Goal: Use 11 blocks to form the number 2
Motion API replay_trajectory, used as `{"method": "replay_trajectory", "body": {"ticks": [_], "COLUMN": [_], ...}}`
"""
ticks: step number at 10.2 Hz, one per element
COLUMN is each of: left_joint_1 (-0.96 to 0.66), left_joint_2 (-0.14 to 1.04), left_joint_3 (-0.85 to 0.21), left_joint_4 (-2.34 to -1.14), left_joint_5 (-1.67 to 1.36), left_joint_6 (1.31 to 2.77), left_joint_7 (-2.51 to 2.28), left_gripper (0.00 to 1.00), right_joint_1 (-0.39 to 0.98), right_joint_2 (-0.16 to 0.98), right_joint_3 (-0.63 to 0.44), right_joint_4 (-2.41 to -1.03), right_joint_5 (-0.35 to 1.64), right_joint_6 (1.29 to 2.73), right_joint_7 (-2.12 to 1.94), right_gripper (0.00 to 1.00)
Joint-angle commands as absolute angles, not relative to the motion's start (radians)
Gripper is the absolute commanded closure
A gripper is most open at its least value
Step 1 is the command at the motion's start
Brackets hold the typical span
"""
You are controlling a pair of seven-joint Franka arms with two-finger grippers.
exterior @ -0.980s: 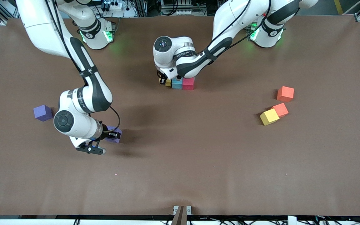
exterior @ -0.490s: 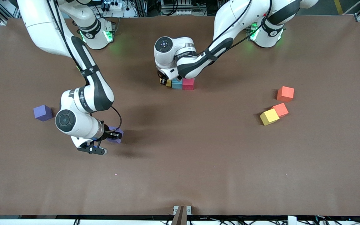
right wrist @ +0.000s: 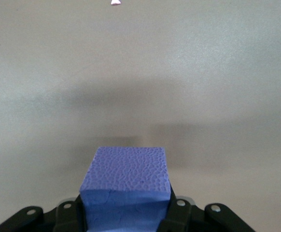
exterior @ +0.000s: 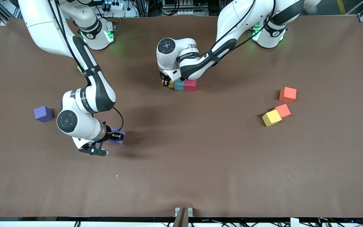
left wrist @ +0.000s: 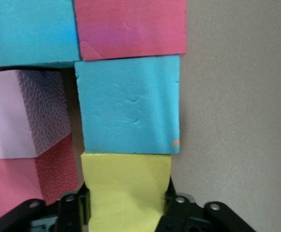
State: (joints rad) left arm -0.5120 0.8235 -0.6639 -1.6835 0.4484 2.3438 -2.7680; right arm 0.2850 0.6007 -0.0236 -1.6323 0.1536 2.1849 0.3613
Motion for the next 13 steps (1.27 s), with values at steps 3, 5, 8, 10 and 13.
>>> {"method": "replay_trajectory", "body": {"ticks": [3,5,8,10,13], "left_joint_1": [-0.499,-0.489,-0.413,-0.362,-0.197], "left_joint_2": [0.799,0.792,0.759,0.709,0.586], "left_joint_3": [-0.672,-0.689,-0.762,-0.804,-0.871], "left_joint_4": [-1.729,-1.727,-1.721,-1.72,-1.726], "left_joint_5": [0.512,0.512,0.512,0.512,0.512], "left_joint_6": [2.345,2.342,2.342,2.342,2.3], "left_joint_7": [-2.93,-2.931,-2.933,-2.93,-2.812], "left_gripper": [0.0,0.0,0.0,0.0,0.0], "right_joint_1": [0.287,0.288,0.298,0.324,0.443], "right_joint_2": [0.591,0.592,0.592,0.588,0.56], "right_joint_3": [-0.023,-0.023,-0.023,-0.023,-0.023], "right_joint_4": [-1.631,-1.631,-1.631,-1.632,-1.632], "right_joint_5": [0.163,0.163,0.163,0.163,0.161], "right_joint_6": [2.174,2.174,2.174,2.172,2.126], "right_joint_7": [0.376,0.377,0.38,0.431,0.585], "right_gripper": [0.72,0.71,0.71,0.71,0.71]}}
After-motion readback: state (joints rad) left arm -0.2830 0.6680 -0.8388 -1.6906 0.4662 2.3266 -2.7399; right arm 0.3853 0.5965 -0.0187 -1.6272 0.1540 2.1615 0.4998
